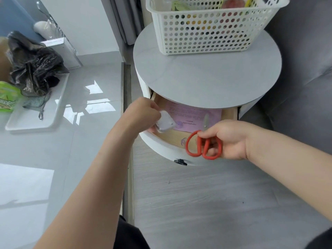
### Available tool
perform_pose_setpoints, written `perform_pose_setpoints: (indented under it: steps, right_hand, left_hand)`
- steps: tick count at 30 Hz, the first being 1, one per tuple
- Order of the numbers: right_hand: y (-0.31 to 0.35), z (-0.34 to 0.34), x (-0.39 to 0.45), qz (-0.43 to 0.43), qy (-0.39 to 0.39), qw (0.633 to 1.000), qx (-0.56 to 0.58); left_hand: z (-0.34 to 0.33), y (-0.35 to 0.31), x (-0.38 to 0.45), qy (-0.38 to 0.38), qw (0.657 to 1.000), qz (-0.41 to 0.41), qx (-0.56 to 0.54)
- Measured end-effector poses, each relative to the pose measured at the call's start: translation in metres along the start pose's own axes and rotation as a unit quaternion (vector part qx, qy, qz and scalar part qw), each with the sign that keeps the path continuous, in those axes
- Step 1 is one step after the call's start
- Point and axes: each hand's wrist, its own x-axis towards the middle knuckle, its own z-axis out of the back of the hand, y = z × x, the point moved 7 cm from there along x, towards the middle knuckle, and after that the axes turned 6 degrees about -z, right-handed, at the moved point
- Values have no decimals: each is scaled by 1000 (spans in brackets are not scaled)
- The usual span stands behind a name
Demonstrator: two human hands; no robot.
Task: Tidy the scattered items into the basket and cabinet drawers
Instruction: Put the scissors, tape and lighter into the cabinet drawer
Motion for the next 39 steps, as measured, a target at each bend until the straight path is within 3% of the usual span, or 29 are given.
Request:
perform_pose_setpoints:
  steps: [4,10,13,15,17,19,21,22,25,26,27,29,31,35,39]
  right_hand:
    - [11,6,24,-35,-50,996,-59]
    - [33,8,68,42,-169,984,-39]
    - [44,17,83,93,-201,975,-2]
    - [51,18,88,127,-220,966,-56]
    - [57,23,84,139,-297,916,-232]
    - [58,21,65,141,-381,803,-437]
    - [57,7,47,202,-396,720,-533]
    - [56,0,43,238,-372,715,-542]
    - [44,-17,54,220,-225,804,-505]
    - [39,-21,59,194,-194,813,-513]
    - [37,-26,62,184,-187,800,-539]
    - [39,-31,67,206,-197,766,-576]
    - [39,-30,73,222,-191,774,-561]
    - [49,-8,74,262,-235,829,-434]
    - [56,12,84,235,-253,922,-175]
  left_hand:
    - [-20,-6,9,27,996,15,80]
    - [-50,-17,34,74,987,27,143]
    - [-52,-17,50,31,987,15,160]
    - [-53,-16,54,7,985,14,171]
    - [-58,-9,54,4,986,26,163]
    - [-61,-3,51,8,984,31,175]
    - [-61,-3,46,20,980,15,197]
    - [-62,-4,45,31,976,1,216]
    - [-63,-9,36,55,965,-25,257]
    - [-67,-8,36,77,965,-19,251]
    - [-73,-6,36,109,964,-15,241]
    - [-86,-4,37,163,962,-24,217]
    - [-90,-8,39,165,960,-44,220]
    - [-90,-8,45,137,965,-71,212]
    - [-86,-11,43,130,967,-71,208]
